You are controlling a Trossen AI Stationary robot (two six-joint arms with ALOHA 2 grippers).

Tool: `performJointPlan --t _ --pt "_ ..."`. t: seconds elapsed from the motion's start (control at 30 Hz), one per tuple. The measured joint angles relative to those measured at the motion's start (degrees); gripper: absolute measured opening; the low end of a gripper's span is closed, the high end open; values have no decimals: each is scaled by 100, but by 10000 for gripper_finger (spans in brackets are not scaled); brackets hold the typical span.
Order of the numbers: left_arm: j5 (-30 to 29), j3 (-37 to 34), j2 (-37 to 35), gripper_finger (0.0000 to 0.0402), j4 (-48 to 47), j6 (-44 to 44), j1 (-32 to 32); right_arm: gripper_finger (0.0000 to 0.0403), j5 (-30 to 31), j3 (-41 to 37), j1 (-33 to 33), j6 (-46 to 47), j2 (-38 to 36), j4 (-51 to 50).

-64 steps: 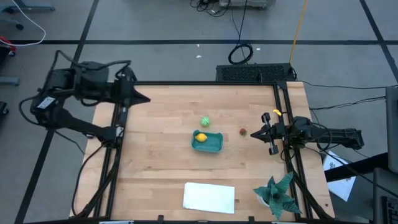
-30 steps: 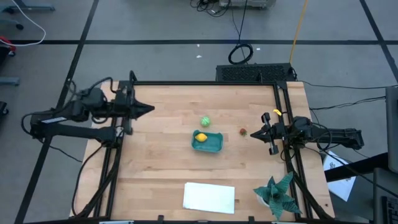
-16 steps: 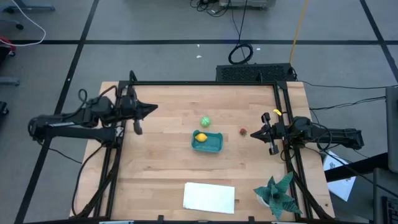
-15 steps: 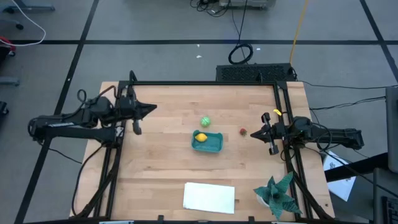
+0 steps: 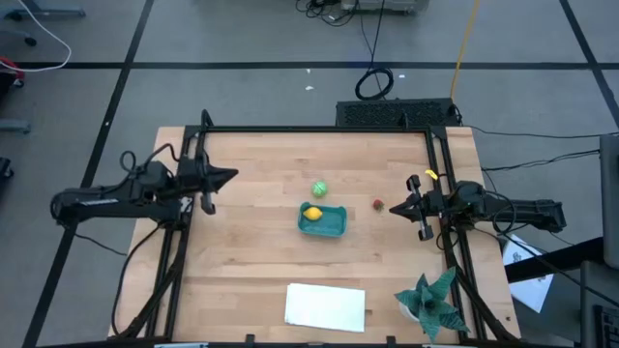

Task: Pick and placing Produce into tupperware
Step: Put the green cabbage into the blue bin

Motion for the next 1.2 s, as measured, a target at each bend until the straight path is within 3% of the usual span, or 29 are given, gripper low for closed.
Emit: performJointPlan --t 0.63,1.2 --pt "-157 -1014 -101 0 199 15 0 0 0 -1 1 11 0 1" --pt "-158 -1117 -101 0 26 242 0 0 0 -1 -1 442 0 -18"
